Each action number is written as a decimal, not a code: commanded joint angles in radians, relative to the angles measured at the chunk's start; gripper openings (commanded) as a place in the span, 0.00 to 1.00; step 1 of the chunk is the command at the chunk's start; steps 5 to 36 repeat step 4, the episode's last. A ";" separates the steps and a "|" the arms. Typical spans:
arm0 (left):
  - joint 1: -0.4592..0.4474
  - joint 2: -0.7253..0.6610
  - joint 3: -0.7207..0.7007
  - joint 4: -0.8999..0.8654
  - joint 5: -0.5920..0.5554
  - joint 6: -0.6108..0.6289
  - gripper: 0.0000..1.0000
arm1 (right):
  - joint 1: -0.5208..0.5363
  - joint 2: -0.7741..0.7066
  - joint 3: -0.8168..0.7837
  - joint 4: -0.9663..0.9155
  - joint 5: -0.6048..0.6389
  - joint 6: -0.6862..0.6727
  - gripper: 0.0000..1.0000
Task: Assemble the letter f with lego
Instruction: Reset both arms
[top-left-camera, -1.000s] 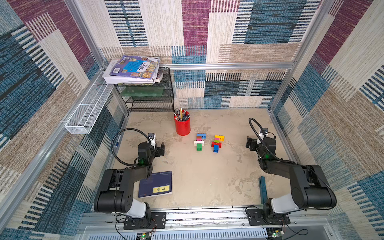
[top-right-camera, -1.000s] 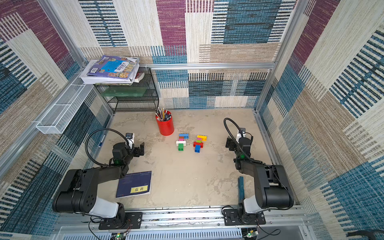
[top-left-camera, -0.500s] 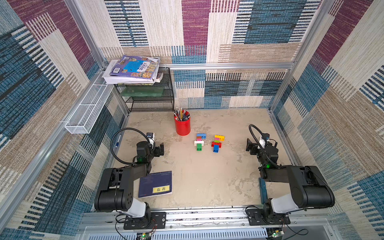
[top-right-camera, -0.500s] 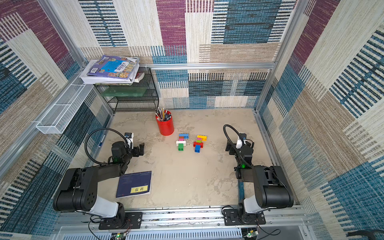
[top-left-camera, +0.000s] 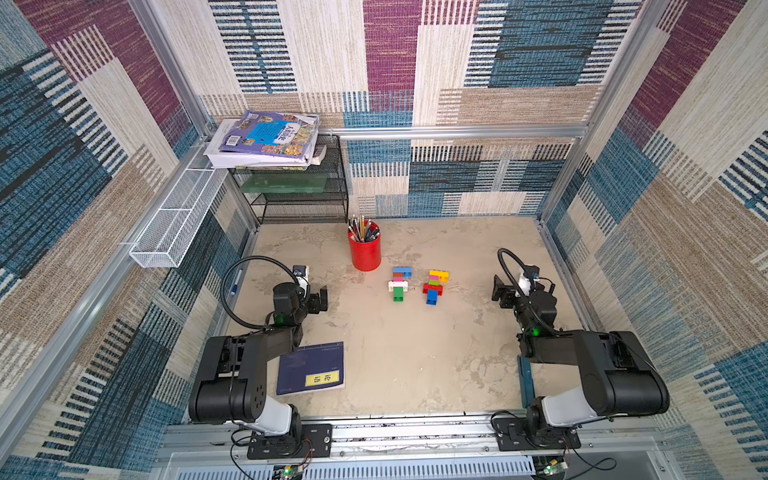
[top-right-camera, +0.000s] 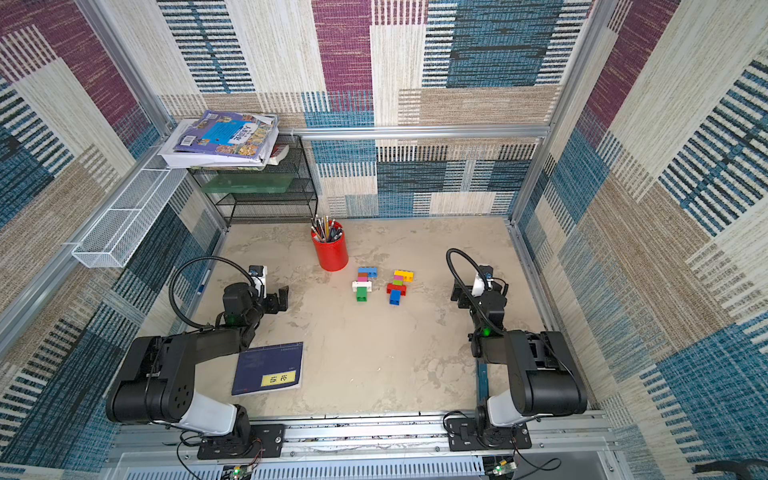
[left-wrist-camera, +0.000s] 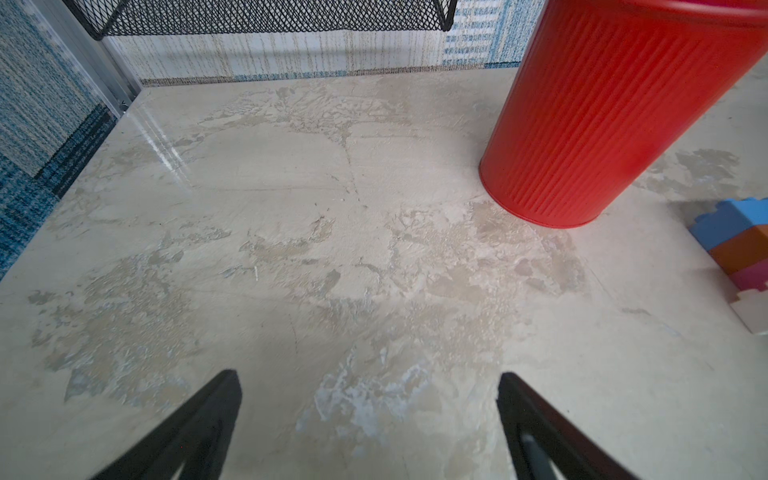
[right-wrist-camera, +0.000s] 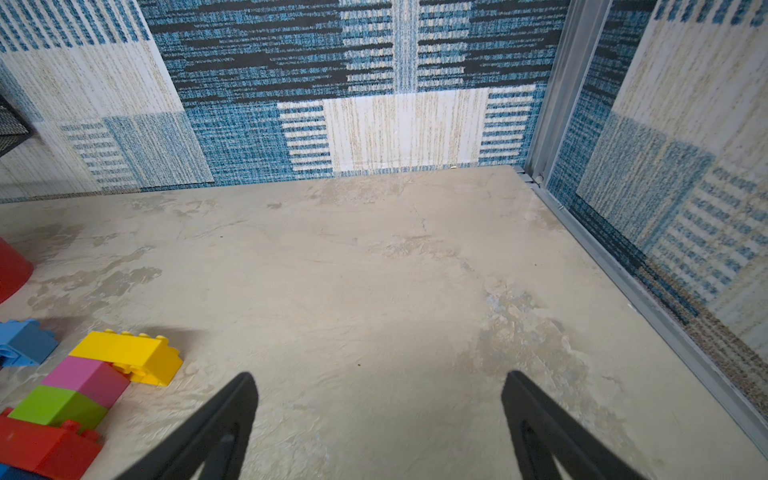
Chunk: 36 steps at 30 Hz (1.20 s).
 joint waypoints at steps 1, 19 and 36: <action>0.002 0.001 0.006 -0.004 0.002 -0.011 0.99 | 0.001 0.000 0.004 0.033 0.003 -0.003 0.95; 0.002 0.001 0.004 -0.005 0.002 -0.011 0.99 | 0.002 -0.011 -0.008 0.046 0.005 -0.003 0.95; 0.002 0.001 0.004 -0.005 0.002 -0.011 0.99 | 0.002 -0.011 -0.008 0.046 0.005 -0.003 0.95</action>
